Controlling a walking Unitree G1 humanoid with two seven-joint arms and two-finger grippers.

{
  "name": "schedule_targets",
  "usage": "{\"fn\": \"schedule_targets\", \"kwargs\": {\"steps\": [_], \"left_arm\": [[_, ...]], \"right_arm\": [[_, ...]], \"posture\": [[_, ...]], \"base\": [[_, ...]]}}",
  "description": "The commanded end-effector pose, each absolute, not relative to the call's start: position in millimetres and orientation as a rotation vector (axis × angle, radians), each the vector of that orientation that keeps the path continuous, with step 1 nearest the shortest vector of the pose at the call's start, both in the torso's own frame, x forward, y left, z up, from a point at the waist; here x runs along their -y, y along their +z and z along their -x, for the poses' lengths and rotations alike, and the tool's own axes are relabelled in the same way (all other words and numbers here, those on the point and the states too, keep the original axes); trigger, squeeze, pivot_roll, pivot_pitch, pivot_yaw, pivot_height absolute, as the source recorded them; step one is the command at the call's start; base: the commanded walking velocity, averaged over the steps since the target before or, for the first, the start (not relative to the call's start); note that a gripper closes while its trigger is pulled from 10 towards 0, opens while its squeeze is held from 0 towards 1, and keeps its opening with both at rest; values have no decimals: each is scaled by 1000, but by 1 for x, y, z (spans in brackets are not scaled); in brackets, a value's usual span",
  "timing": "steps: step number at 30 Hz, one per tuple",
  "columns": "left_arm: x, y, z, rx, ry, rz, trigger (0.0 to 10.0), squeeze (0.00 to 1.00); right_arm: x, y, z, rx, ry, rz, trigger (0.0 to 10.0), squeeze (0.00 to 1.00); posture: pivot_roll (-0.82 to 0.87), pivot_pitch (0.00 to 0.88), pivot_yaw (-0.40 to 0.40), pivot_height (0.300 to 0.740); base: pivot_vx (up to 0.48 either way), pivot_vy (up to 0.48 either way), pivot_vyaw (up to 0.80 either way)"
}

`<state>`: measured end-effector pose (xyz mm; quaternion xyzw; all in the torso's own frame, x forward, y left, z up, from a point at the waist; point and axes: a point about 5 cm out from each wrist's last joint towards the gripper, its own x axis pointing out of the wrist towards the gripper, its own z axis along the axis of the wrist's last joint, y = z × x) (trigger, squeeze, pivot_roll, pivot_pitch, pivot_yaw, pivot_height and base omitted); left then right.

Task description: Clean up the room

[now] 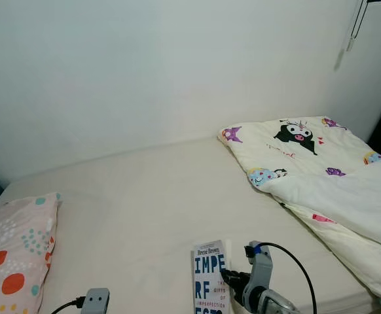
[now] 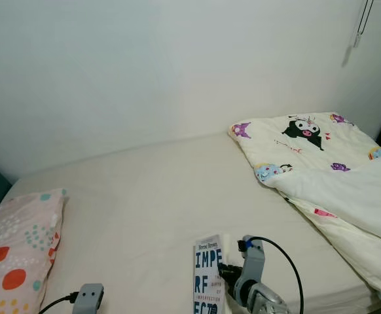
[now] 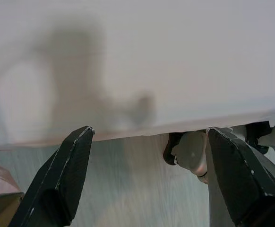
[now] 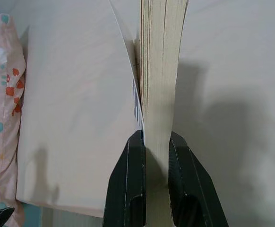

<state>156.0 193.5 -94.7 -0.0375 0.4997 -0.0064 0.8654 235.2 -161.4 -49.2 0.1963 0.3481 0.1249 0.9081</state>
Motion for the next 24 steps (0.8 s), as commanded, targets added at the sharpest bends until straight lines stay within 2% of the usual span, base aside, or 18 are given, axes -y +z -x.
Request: {"fn": "schedule_targets", "kwargs": {"steps": [1,16,22,24], "left_arm": [[-192,-98,-149,-1089,-33,68,10000,0],[-188,-99,-147,-1102,-49,79,10000,0],[-187,-99,-147,-1099,-52,78,10000,0],[-187,-100,-146,-1102,-61,66,10000,0]], "right_arm": [[158,-54,-228,-747,262,-403,10000,0],[173,-65,-213,-811,160,-384,10000,0],[179,-69,-206,-838,106,-360,10000,0],[186,-74,-198,-879,38,-337,10000,0]], "posture": [[-105,0,71,735],[-107,0,68,735],[-108,0,69,735],[-109,0,71,735]], "base": [[-480,0,656],[-473,0,653],[0,0,638],[0,0,0]]}}
